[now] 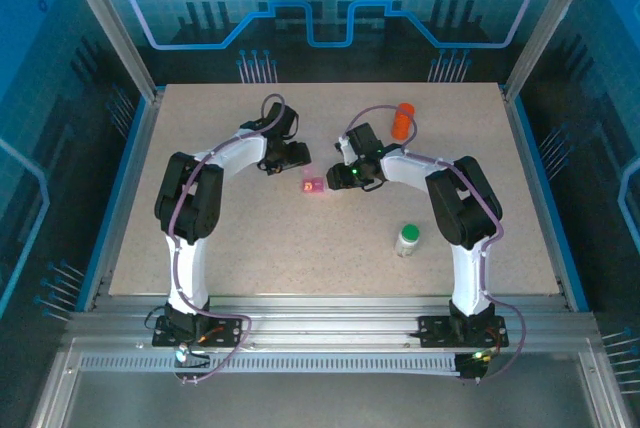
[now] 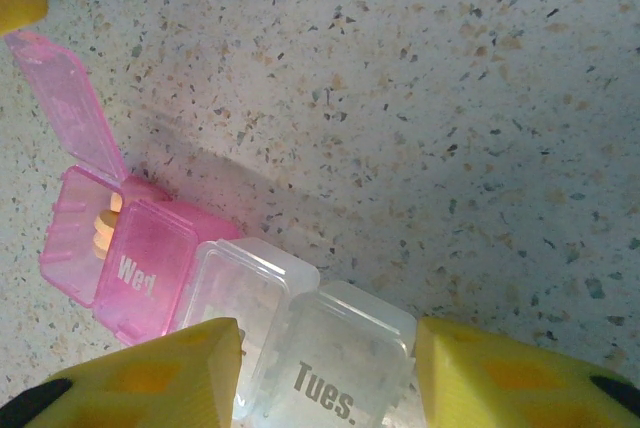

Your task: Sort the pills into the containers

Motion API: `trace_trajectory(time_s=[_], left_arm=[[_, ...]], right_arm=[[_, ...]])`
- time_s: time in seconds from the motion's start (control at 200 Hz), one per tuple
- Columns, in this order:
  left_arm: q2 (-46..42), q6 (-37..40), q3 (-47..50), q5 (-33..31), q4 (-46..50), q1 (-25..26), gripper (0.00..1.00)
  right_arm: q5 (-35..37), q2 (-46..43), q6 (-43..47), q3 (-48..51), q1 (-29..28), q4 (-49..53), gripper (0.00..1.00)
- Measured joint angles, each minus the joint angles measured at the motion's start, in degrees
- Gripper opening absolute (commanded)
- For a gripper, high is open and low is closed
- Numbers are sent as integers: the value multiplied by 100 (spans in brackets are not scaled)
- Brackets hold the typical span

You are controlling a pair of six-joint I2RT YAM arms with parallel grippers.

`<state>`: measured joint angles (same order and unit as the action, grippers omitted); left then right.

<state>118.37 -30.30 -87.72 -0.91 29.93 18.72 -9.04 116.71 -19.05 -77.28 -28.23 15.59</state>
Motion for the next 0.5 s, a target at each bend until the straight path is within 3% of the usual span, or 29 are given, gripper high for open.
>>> trace_trajectory(time_s=[0.5], left_arm=[[295, 94, -212, 127, 269, -105, 73]], right_arm=[[83, 0, -4, 2, -66, -42, 49]])
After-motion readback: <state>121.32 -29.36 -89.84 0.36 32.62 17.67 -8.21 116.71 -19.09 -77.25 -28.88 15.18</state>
